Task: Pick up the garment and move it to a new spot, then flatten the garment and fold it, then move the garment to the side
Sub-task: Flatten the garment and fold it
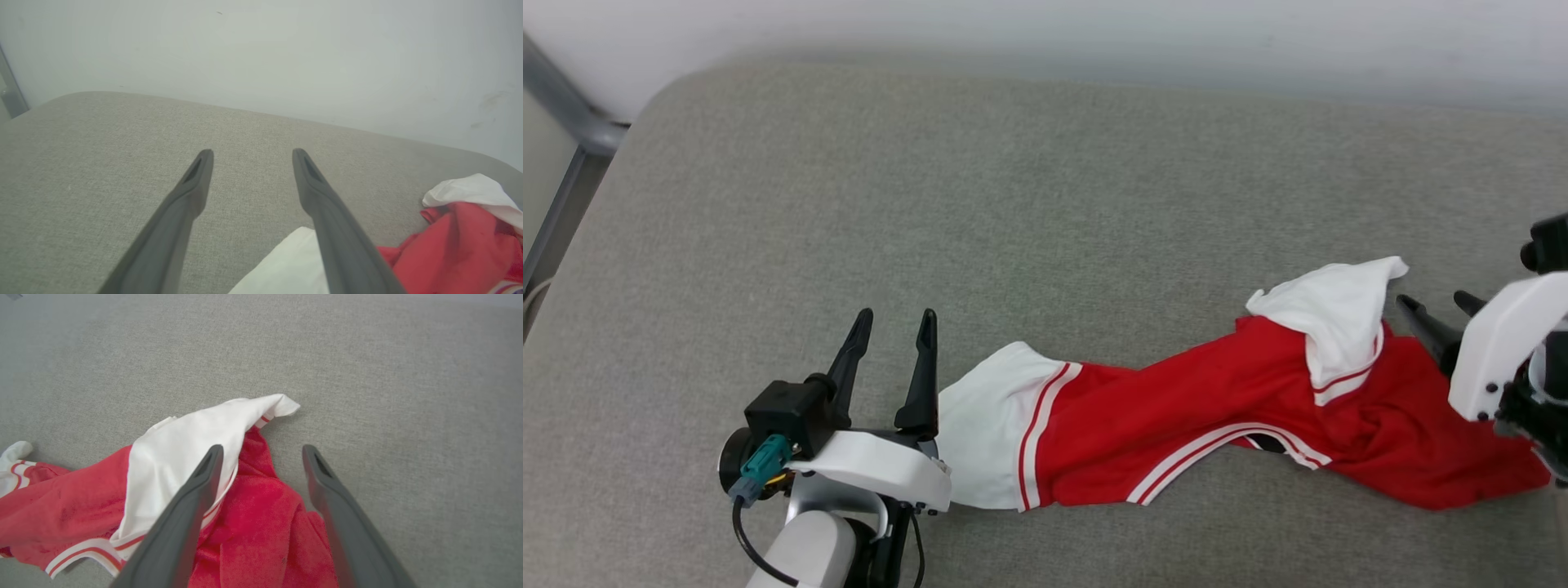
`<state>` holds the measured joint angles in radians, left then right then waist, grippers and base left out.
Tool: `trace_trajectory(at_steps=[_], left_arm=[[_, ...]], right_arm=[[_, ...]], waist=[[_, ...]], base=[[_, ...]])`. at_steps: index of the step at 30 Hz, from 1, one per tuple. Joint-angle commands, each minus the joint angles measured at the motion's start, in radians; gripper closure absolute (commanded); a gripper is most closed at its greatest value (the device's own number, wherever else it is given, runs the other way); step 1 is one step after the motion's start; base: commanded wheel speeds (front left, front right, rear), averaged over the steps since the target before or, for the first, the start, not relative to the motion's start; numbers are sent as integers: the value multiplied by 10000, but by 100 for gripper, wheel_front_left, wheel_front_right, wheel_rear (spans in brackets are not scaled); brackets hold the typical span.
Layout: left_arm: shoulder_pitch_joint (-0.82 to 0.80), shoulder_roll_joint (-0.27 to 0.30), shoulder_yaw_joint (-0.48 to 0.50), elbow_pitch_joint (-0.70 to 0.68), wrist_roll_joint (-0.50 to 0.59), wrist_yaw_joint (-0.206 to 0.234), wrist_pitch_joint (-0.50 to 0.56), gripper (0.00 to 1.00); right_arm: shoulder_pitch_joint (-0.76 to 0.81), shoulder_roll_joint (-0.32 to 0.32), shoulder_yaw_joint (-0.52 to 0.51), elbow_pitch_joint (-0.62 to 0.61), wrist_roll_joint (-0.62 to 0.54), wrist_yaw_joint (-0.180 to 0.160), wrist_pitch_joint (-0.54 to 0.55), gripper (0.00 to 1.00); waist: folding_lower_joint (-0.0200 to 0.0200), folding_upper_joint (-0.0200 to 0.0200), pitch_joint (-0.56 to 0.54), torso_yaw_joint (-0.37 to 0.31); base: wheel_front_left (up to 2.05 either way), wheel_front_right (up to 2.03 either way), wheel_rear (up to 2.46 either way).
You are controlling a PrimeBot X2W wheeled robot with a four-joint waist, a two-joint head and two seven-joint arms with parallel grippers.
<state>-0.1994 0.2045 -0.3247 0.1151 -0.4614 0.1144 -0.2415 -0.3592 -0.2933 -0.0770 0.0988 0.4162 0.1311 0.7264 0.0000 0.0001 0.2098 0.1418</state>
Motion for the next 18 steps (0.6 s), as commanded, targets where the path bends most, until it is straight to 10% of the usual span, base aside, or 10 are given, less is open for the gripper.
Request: trace_trajectory(at_steps=[1, 12, 13, 14, 18], left_arm=[[-204, -96, -26, 80, 52, -88, -80, 0], [-504, -324, 26, 555, 116, -305, -202, 0], [-505, -349, 56, 621, 110, -323, -219, 0], [-493, -354, 82, 639, 125, -327, -227, 0], [-393, -357, 202, 701, 156, -308, -239, 0]], right_arm=[[-486, -166, 120, 387, 88, -7, 129, 0], [-2003, -401, 663, 2497, 723, -7, 525, 0], [-2172, -447, 794, 2654, 803, -7, 460, 76], [-2220, -468, 854, 2688, 872, -7, 424, 100], [-2243, -501, 1180, 2487, 1213, -7, 449, 100]], waist=[[0, -1, 365, 323], [0, -1, 689, 681], [0, -1, 659, 680], [0, -1, 637, 662], [0, -1, 469, 464]], base=[[0, 0, 0], [0, 0, 0], [0, 0, 0], [0, 0, 0], [0, 0, 0]])
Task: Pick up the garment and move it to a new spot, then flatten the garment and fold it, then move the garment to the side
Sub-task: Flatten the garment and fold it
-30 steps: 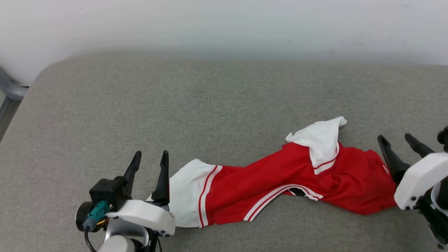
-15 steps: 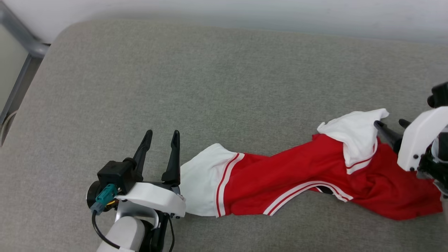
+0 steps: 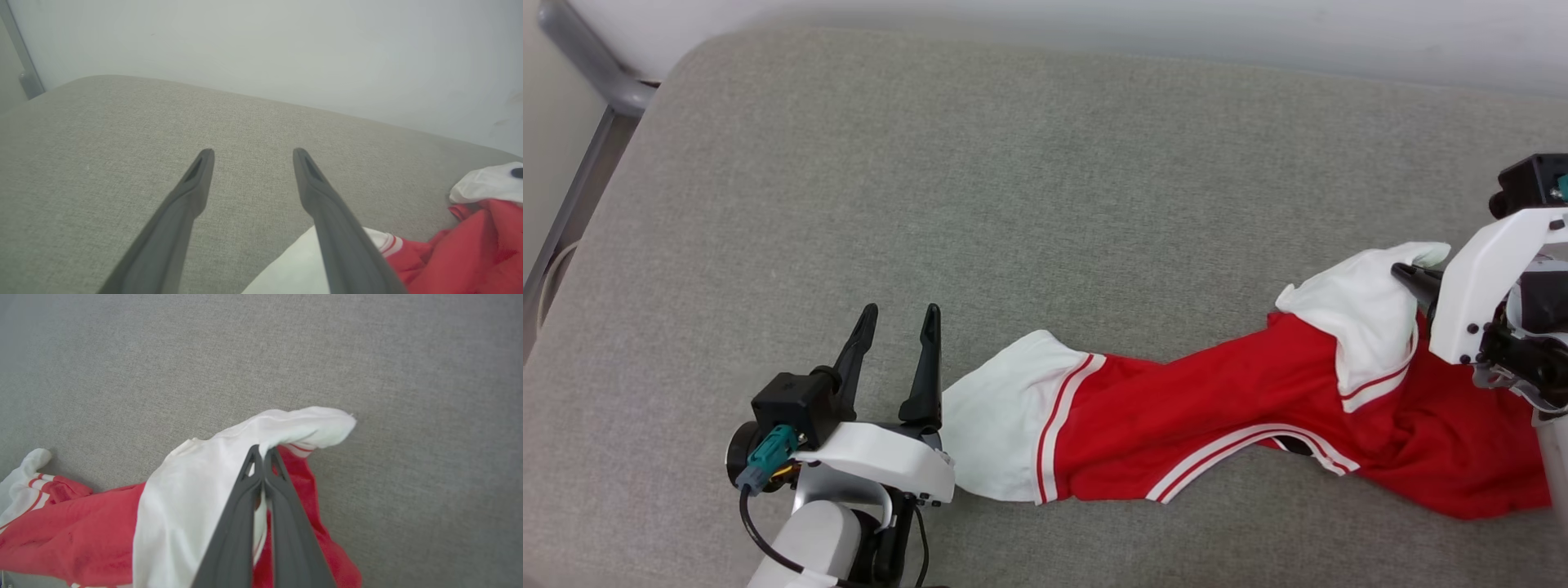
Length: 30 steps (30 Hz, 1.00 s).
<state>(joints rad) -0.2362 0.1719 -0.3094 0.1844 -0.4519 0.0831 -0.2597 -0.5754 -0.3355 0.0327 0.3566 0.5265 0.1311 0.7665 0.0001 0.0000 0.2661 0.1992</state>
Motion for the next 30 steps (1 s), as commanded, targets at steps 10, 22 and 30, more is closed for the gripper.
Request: trace_trajectory(at_steps=[10, 22, 30], left_arm=[[281, 71, 160, 44, 148, 33, -70, 0], [702, 296, 143, -169, 113, 172, 94, 0], [853, 499, 80, -344, 92, 218, 371, 0]], right_arm=[[612, -584, 840, -2226, 19, -7, -374, 100], [5264, 754, -974, -6272, -978, -7, 316, 100], [7502, 2400, -2575, -5456, -1222, -7, -264, 100]], waist=[[-1, 0, -734, -803], [-1, 0, -1244, -1580], [-1, 0, -1292, -1922]], base=[[0, 0, 0], [0, 0, 0], [0, 0, 0]])
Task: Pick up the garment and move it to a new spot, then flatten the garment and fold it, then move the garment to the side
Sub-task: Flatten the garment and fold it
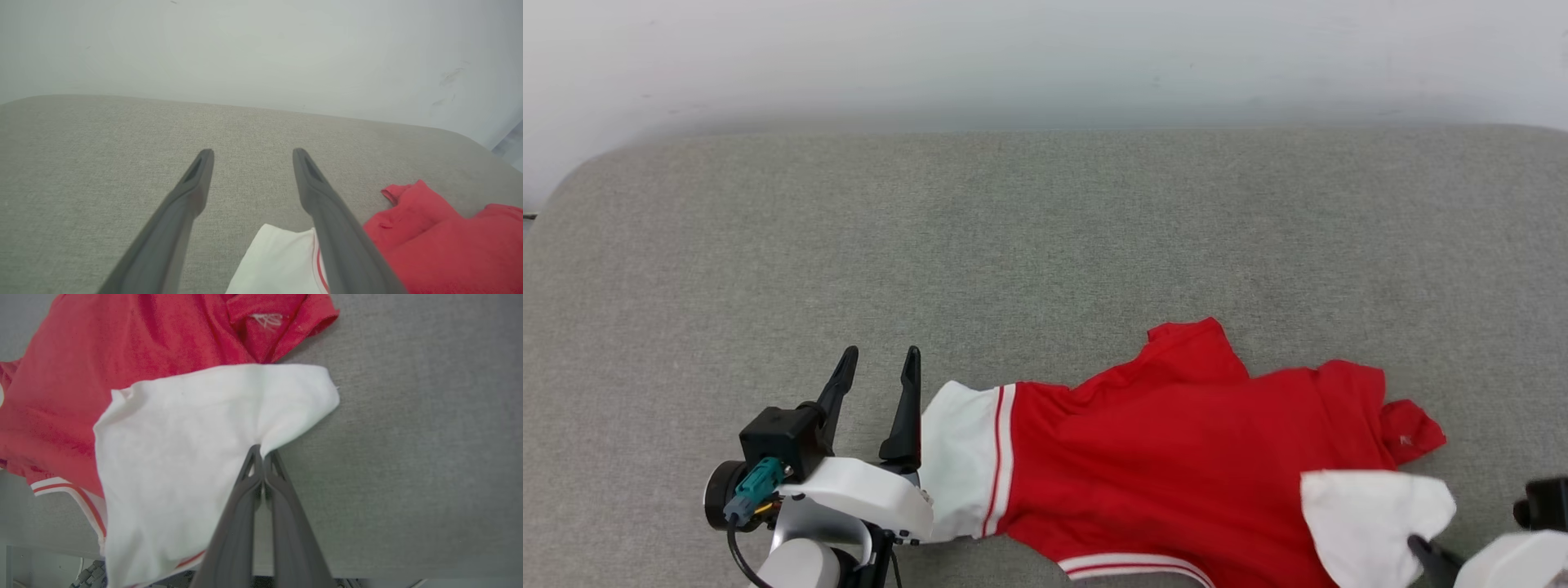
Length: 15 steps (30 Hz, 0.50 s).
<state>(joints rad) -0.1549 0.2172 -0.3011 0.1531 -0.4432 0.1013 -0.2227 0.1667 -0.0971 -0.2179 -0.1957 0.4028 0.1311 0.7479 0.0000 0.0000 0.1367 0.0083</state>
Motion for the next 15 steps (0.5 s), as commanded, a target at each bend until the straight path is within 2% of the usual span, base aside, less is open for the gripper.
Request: trace_trajectory(at_steps=[1, 2, 3, 4, 5, 10, 15], left_arm=[[29, 60, -21, -47, 7, 31, 42, 0], [22, 82, -23, -54, 9, 34, 57, 0], [18, 105, -30, -63, 6, 37, 77, 0], [20, 115, -35, -70, 2, 44, 98, 0], [27, 120, -46, -75, -8, 53, 125, 0], [104, 151, -66, -46, -58, 81, 156, 0], [250, 156, -57, -31, -109, 131, 162, 0]], right_arm=[[156, 137, -158, 446, 125, -7, -259, 97], [167, 207, -203, 864, 184, -7, -487, 71], [160, 255, -196, 1260, 229, -7, -715, 52], [103, 285, -207, 1572, 369, -7, -990, 16], [18, 304, -206, 1898, 430, -7, -1307, 0], [-190, 364, -98, 2822, 587, -9, -3057, 0], [-397, 298, -494, 2775, 547, -7, -4658, 0]], waist=[[0, 0, 3, -27], [0, 0, 8, -37], [0, 0, 7, -45], [0, 0, 7, -52], [0, 0, 5, -59], [0, 0, -59, -72], [0, 0, -236, -99]], base=[[0, 0, 0], [0, 0, 0], [0, 0, 0], [0, 0, 0], [0, 0, 0], [0, 0, 0], [0, 0, 0]])
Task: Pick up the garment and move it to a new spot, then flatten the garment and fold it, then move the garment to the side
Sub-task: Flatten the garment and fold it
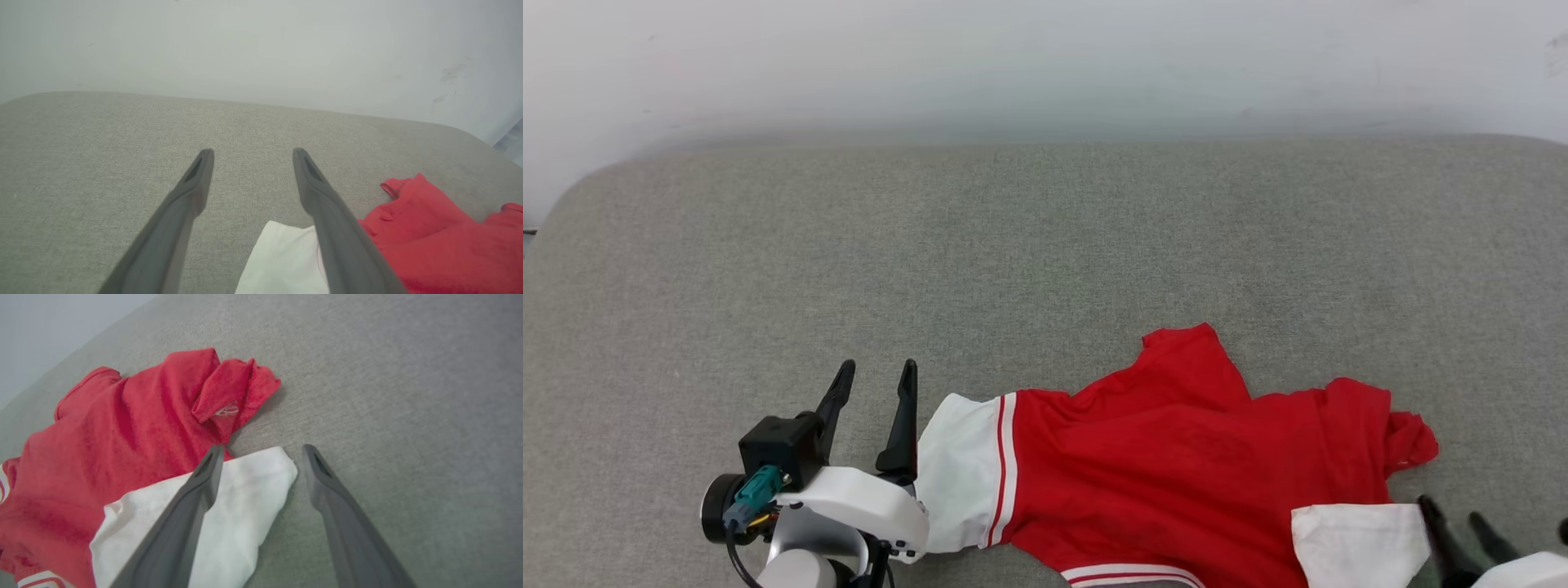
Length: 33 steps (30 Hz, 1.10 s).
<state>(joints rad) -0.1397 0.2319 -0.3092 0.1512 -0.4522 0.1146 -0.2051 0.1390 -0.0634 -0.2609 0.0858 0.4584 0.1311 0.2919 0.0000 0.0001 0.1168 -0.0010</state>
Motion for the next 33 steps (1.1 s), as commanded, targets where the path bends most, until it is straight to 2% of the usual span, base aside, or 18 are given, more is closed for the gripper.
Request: trace_trajectory(at_steps=[1, 5, 6, 10, 11, 13, 19, 22, 23, 24, 25, 26, 29, 33], left_arm=[[112, 8, 30, -28, -30, 22, -20, 0], [144, 17, 48, -92, -61, 95, -59, 0], [98, 23, 46, -134, -77, 108, -62, 0], [-13, 22, -9, -168, -59, 86, -46, 0], [-84, -15, -36, -161, -69, 67, -85, 0], [-123, -38, -67, -146, -78, 41, -104, 0], [-350, -129, -124, -132, -85, 13, -214, 0], [-395, -199, -121, -61, -100, -6, -296, 0], [-433, -220, -129, -35, -105, -24, -309, 0], [-475, -250, -129, 5, -117, -41, -341, 0], [-506, -290, -124, 43, -138, -58, -362, 0], [-531, -309, -114, 87, -145, -74, -388, 0], [-570, -370, -109, 208, -153, -90, -442, 0], [-667, -396, -87, 311, -136, -147, -484, 0]], right_arm=[[-164, -65, -149, -82, -84, -7, -357, 0], [-474, -149, -431, -271, -276, -7, -852, 0], [-926, -518, -19, -94, -453, -7, -307, 0], [-1585, -1195, 1011, 154, -417, -7, 1068, 0], [-2128, -1704, 1773, 365, -286, -7, 2032, 0], [-2417, -2041, 2141, 586, -280, -7, 2641, 0], [-3136, -2768, 2731, 1460, -346, -7, 3894, 0], [-3247, -2775, 3010, 2329, -110, -9, 4692, 0], [-3228, -2735, 3065, 2619, -4, -9, 4939, 13], [-3247, -2703, 3140, 2864, 82, -9, 5145, 54], [-3286, -2659, 3212, 3035, 163, -9, 5253, 87], [-3318, -2578, 3222, 3232, 320, -9, 5430, 100], [-3648, -2532, 3366, 3229, 504, -4, 5405, 100], [-4593, -2928, 3640, 2687, 479, -4, 5018, 100]], waist=[[0, -1, -62, -9], [0, -1, -124, 0], [0, -1, -80, 14], [0, -1, 28, 128], [0, -1, 131, 288], [0, -1, 230, 408], [0, -1, 660, 797], [0, -1, 833, 910], [0, -1, 874, 954], [0, -1, 907, 991], [0, -1, 936, 1021], [0, -1, 957, 1043], [0, -1, 981, 1105], [0, -1, 997, 1146]], base=[[0, 0, 0], [0, 0, 0], [0, 0, 0], [0, 0, 0], [0, 0, 0], [0, 0, 0], [0, 0, 0], [0, 0, 0], [0, 0, 0], [0, 0, 0], [0, 0, 0], [0, 0, 0], [0, 0, 0], [0, 0, 0]])
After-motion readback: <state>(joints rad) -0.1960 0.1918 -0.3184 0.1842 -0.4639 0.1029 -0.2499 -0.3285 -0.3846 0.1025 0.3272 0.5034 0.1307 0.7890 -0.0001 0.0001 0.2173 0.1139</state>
